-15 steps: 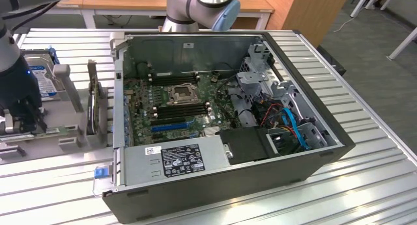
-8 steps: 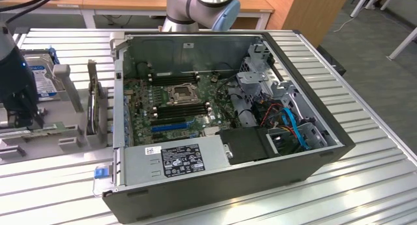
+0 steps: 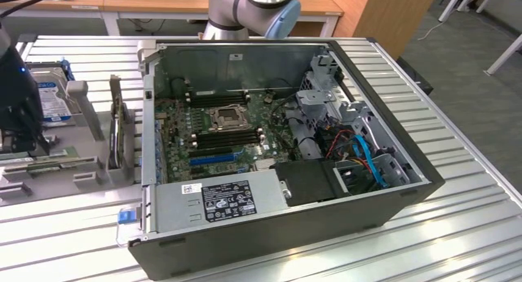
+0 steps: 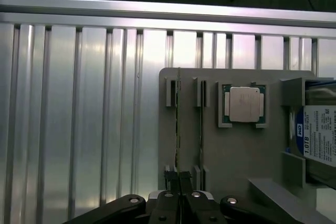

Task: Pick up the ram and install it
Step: 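Pick up the ram and move it above insertion slot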

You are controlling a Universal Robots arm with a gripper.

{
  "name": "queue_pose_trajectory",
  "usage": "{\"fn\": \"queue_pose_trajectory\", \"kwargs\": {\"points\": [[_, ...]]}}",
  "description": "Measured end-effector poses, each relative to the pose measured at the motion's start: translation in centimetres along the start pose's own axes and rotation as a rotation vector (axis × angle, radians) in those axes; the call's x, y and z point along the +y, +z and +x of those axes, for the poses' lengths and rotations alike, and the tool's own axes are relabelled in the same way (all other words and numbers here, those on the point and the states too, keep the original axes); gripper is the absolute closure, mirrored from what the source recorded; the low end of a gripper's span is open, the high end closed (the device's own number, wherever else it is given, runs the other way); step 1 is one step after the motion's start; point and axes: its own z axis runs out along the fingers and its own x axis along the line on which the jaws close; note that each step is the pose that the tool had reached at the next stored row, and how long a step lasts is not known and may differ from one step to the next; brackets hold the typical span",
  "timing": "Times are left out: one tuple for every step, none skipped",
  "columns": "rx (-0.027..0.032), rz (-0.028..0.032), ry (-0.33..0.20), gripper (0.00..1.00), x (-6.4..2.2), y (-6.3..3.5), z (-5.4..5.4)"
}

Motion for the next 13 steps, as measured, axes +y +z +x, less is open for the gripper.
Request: {"fn": "queue_pose_trajectory", "kwargs": {"points": [[0.0001, -0.0001, 0.0, 0.89, 0.01, -0.17, 0.0], [0.0, 0.0, 0.0, 0.89, 0.01, -0.33, 0.0], [-0.0001, 0.0, 0.0, 0.89, 0.02, -0.49, 0.0], [0.0, 0.0, 0.0, 0.89, 0.03, -0.65, 0.0], [0.0, 0.0, 0.0, 0.89, 0.03, -0.82, 0.0], [0.0, 0.0, 0.0, 0.89, 0.04, -0.97, 0.0], [0.0, 0.0, 0.0, 0.89, 0.04, -1.12, 0.0], [0.0, -0.0001, 0.0, 0.89, 0.05, -1.29, 0.0], [0.0001, -0.0001, 0.0, 0.89, 0.06, -1.46, 0.0], [0.0, 0.0, 0.0, 0.89, 0.06, -1.63, -0.1], [0.0, 0.0, 0.0, 0.89, 0.07, -1.82, -0.1], [0.0, 0.0, 0.0, 0.89, 0.08, -2.01, -0.1], [0.0, 0.0, 0.0, 0.89, 0.09, -2.18, -0.1]]}}
